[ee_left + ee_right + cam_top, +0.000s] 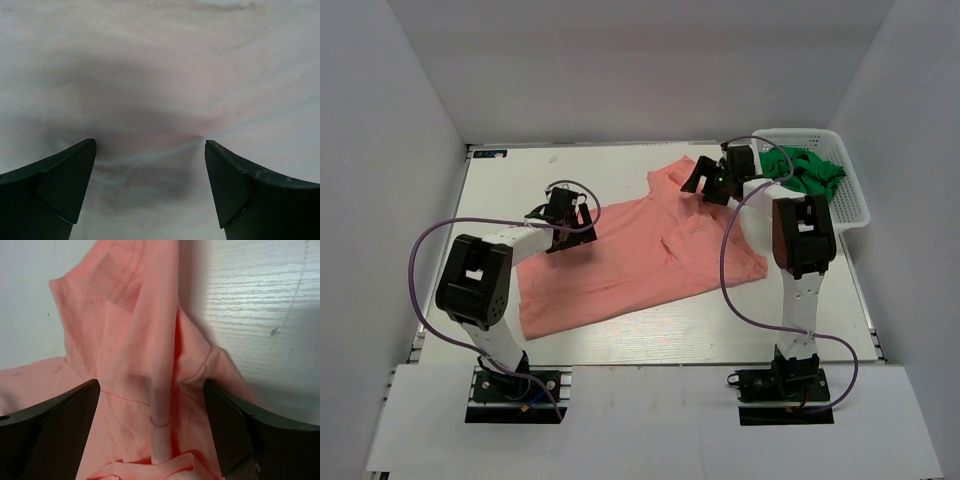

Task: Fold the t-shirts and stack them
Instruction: Grap the side of the flattened tshirt furthest away from the robot with both arms

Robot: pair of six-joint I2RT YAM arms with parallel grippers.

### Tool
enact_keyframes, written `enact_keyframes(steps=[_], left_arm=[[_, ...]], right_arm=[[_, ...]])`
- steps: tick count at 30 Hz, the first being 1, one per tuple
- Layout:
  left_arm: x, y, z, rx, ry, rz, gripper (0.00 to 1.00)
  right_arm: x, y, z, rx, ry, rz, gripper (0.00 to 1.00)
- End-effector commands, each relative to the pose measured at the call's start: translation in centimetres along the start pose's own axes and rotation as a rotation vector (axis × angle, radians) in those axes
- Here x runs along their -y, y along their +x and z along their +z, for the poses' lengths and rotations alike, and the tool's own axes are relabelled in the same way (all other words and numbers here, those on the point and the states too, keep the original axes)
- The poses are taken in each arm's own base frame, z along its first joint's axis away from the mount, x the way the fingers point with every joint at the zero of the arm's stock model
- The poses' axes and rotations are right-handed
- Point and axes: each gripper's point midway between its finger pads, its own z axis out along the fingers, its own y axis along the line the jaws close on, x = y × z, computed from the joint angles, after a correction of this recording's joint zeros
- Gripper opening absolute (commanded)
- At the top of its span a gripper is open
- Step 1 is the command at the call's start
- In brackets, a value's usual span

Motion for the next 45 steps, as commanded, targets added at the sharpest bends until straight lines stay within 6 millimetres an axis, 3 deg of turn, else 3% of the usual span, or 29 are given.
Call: enact_keyframes(steps=[1,4,7,12,14,16,17,18,19,22,23,26,27,28,29,32,33,35,36,37,38,39,43,44,45], left_arm=[[-0.9,0.9,0.1,-0.009,-0.04,0.002,1.0],[-1.6,1.8,0.3,-0.025,-0.061,-0.002,1.0],[-2.2,3.2,0.6,-0.058,-0.081,-0.006,1.0],[-2.5,4.4,0.5,-0.093,-0.08,-0.011,1.0],[-2.5,4.9,0.5,-0.107,-0.075,-0.01,1.0],[-2.0,3.8,0.4,-0.079,-0.058,-0.007,1.0],[-1.7,3.2,0.1,-0.064,-0.048,-0.01,1.0],[-1.2,2.9,0.0,-0.056,-0.037,0.018,1.0],[-0.3,1.5,-0.1,-0.026,-0.009,0.021,1.0],[2.0,-2.1,-0.8,0.039,0.053,0.034,1.0],[2.4,-2.9,-1.1,0.05,0.059,0.032,1.0],[4.2,-5.4,-2.0,0.082,0.112,0.037,1.0],[4.7,-5.7,-2.2,0.085,0.133,0.037,1.0],[5.1,-6.3,-3.1,0.102,0.153,0.034,1.0],[5.3,-6.5,-3.5,0.108,0.167,0.033,1.0],[5.3,-5.8,-5.2,0.1,0.197,-0.007,1.0],[4.7,-4.8,-5.3,0.081,0.187,-0.014,1.0],[4.5,-4.1,-6.1,0.068,0.193,-0.043,1.0],[4.2,-3.2,-6.7,0.051,0.201,-0.05,1.0],[4.3,-2.9,-7.0,0.043,0.214,-0.062,1.0],[3.8,-1.7,-7.0,0.011,0.207,-0.071,1.0],[3.3,-0.8,-7.2,-0.019,0.189,-0.083,1.0],[3.3,3.8,-8.2,-0.136,0.264,-0.12,1.0],[2.8,6.0,-8.4,-0.17,0.275,-0.134,1.0],[2.7,6.6,-8.6,-0.171,0.292,-0.149,1.0]], right_arm=[[3.8,0.2,0.4,0.022,0.152,0.128,0.9],[7.4,-0.1,-1.5,0.082,0.322,0.211,0.9],[9.7,0.8,-3.0,0.093,0.418,0.269,0.9],[10.8,1.2,-4.7,0.102,0.488,0.293,0.9],[10.3,1.1,-4.8,0.101,0.456,0.272,0.9],[9.2,0.9,-4.5,0.091,0.392,0.193,0.9],[7.4,0.5,-4.0,0.076,0.293,0.158,0.9],[6.8,-0.2,-4.1,0.084,0.266,0.091,0.9],[5.1,-1.1,-4.1,0.09,0.206,0.059,0.9],[3.1,-3.5,-4.6,0.122,0.158,-0.055,0.9],[1.3,-5.4,-5.6,0.152,0.128,-0.087,0.9],[-1.5,-6.4,-7.2,0.166,0.09,-0.22,0.9],[-2.6,-5.9,-7.2,0.16,0.079,-0.247,0.9],[-2.3,-4.9,-7.2,0.142,0.092,-0.264,0.9],[-2.5,-5.2,-8.3,0.167,0.115,-0.259,0.9],[-2.0,-2.3,-10.0,0.176,0.146,-0.192,0.9],[-0.9,0.4,-10.4,0.144,0.167,-0.168,0.9],[-1.2,1.6,-11.4,0.141,0.165,-0.133,0.9],[-0.6,3.8,-11.9,0.105,0.167,-0.114,0.9],[-0.4,4.6,-12.0,0.092,0.169,-0.103,0.9],[-0.2,5.6,-12.0,0.077,0.179,-0.087,0.9],[0.9,8.0,-12.3,0.032,0.196,-0.075,0.9],[2.5,12.9,-13.1,-0.037,0.218,-0.035,0.9],[2.5,13.1,-13.4,-0.032,0.217,-0.018,0.9],[2.5,13.6,-13.8,-0.031,0.219,-0.011,0.9]])
